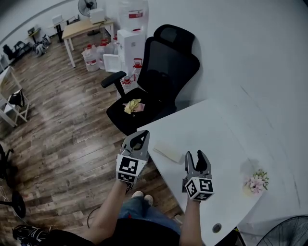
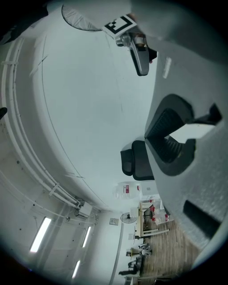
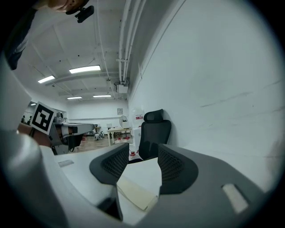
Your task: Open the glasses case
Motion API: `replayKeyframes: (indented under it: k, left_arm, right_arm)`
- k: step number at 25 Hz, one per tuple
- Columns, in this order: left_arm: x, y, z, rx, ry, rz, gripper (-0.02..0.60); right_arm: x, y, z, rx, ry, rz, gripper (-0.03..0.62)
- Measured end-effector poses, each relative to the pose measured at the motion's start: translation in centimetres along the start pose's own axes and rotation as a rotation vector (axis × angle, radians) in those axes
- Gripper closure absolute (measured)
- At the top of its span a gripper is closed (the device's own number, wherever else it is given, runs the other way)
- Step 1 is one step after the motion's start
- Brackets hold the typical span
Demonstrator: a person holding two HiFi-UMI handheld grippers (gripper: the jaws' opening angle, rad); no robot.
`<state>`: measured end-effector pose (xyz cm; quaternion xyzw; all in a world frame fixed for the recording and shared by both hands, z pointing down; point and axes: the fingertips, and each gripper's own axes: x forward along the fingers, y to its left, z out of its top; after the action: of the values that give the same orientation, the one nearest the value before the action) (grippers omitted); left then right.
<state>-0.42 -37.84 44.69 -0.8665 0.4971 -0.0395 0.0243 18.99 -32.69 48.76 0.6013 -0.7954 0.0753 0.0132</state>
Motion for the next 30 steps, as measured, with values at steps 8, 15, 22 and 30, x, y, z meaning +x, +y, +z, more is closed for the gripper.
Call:
replayKeyframes:
  k: [8, 15, 22, 30]
  left_arm:
    - [1.6, 0.5, 0.2, -0.004, 0.001, -0.028, 0.574]
    - [2.9, -0.2, 0.2, -0.003, 0.001, -0.053, 0.574]
    - [4.1, 0.0, 0.8, 0.002, -0.008, -0.059, 0.574]
    - [5.0, -0.1, 0.5, 0.004, -0.001, -0.064, 0.574]
  right_arm:
    - [1.4, 0.1, -3.8, -0.165, 0.150, 0.042, 0.401]
    - [3.1, 1.7, -7.8, -0.591, 0.355, 0.210, 0.402]
    - [3.5, 2.6, -13.3, -0.979, 0.559, 0.407, 0.410]
    - [3.1, 2.0, -18.4, -1.225, 0.732, 0.557, 0.416]
